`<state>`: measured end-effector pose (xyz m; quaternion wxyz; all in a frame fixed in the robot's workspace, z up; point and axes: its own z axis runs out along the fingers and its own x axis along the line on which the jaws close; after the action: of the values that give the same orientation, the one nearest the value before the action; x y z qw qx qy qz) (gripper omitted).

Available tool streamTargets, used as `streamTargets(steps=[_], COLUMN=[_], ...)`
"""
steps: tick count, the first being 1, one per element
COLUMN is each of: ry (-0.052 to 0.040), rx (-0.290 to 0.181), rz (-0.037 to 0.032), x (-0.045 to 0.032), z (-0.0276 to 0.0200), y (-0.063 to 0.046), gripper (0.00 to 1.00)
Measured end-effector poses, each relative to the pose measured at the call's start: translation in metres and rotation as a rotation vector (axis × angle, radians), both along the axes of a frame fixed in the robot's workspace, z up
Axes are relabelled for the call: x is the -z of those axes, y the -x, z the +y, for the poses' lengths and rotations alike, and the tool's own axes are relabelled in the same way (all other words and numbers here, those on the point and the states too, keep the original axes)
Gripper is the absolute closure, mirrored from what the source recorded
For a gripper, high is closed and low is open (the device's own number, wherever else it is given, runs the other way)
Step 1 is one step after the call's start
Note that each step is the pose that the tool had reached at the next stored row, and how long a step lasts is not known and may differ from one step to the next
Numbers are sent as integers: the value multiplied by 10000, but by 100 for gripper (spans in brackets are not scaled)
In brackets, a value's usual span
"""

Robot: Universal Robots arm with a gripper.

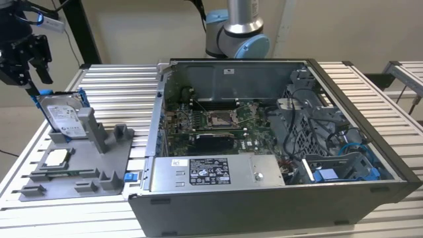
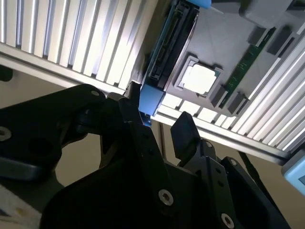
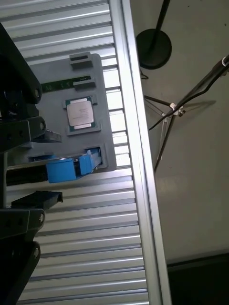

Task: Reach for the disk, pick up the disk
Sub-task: 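Pick up the disk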

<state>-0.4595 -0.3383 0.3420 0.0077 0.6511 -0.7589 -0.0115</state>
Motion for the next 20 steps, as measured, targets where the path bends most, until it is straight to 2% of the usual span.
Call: streamTargets(steps=[9,20], ry=[-61,-67], rx=[-2,-197], rz=[-2,-1], x=[155,353], z=[10,14], y=[-1,-1], gripper=[0,0])
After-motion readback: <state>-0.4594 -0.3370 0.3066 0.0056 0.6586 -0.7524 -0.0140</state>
